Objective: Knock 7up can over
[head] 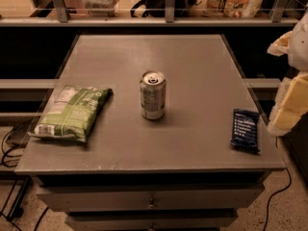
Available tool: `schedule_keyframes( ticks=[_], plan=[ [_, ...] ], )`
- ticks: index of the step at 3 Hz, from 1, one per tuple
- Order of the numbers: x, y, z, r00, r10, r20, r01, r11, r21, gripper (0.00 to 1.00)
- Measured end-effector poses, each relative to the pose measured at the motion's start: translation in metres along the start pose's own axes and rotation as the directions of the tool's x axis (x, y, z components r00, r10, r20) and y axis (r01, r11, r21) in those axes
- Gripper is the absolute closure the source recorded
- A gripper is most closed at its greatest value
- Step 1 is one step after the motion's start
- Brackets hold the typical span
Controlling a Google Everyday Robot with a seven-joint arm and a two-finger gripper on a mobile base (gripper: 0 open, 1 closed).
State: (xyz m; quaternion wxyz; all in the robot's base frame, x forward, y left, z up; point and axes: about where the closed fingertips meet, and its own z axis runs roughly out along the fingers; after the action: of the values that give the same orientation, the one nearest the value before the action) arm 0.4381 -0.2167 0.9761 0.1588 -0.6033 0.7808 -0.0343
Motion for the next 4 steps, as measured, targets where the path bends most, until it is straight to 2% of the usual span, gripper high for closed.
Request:
schedule_keyframes(
  ticks=[1, 2, 3, 4],
  plan=[
    [0.000, 0.000, 0.000, 1.000, 0.000, 0.000, 0.000, 1.0000, 0.000, 0.00],
    [-0.007, -0.002, 0.008, 0.997, -0.034, 0.067, 0.035, 0.9991, -0.023, 0.00],
    [-0.025, -0.003, 0.029, 0.973, -0.079, 0.215, 0.095, 0.9936, -0.062, 0.00],
    [-0.063, -0.005, 0.045, 0.914, -0.136, 0.381, 0.171, 0.9834, -0.061, 0.00]
  ],
)
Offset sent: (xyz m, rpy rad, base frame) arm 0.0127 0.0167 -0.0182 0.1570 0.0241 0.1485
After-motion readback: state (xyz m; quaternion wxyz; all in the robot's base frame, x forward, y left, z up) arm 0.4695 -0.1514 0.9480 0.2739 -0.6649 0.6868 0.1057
